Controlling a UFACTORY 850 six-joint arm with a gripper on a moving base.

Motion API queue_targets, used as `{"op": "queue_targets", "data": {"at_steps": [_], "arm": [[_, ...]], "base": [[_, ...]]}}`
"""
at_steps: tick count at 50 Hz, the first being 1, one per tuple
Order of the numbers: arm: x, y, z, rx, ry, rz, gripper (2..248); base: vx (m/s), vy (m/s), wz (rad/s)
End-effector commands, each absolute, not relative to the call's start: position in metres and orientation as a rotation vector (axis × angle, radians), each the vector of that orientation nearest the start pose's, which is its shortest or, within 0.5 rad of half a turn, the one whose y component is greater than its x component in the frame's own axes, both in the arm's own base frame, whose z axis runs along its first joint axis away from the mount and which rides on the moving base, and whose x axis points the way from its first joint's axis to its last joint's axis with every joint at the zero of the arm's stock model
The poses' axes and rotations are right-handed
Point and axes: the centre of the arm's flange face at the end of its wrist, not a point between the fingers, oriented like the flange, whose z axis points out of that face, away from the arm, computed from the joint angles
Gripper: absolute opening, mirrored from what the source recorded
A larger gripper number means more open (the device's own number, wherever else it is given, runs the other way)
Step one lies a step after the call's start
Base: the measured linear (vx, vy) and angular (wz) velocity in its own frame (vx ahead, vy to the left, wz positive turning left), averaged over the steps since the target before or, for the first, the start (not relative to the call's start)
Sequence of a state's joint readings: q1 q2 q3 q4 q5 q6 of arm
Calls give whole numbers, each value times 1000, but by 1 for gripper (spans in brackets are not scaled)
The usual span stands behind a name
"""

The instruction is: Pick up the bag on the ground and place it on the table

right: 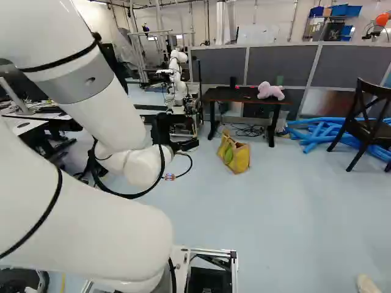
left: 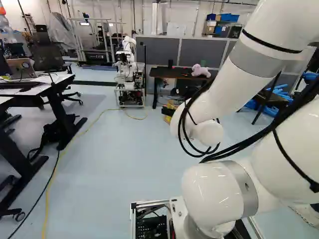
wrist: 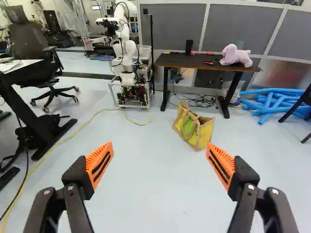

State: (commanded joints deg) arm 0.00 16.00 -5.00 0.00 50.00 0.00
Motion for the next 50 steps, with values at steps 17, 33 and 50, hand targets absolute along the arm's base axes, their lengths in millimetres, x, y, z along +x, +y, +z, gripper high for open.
{"op": "queue_targets", "data": {"at_steps": [17, 33, 50], "arm": [[270, 0, 366, -2558, 0, -1824, 247], [270, 0, 366, -2558, 0, -1824, 247], [270, 0, 366, -2558, 0, -1824, 247]], "base": [[61, 0, -2], [102, -16, 7], [137, -56, -77]]}}
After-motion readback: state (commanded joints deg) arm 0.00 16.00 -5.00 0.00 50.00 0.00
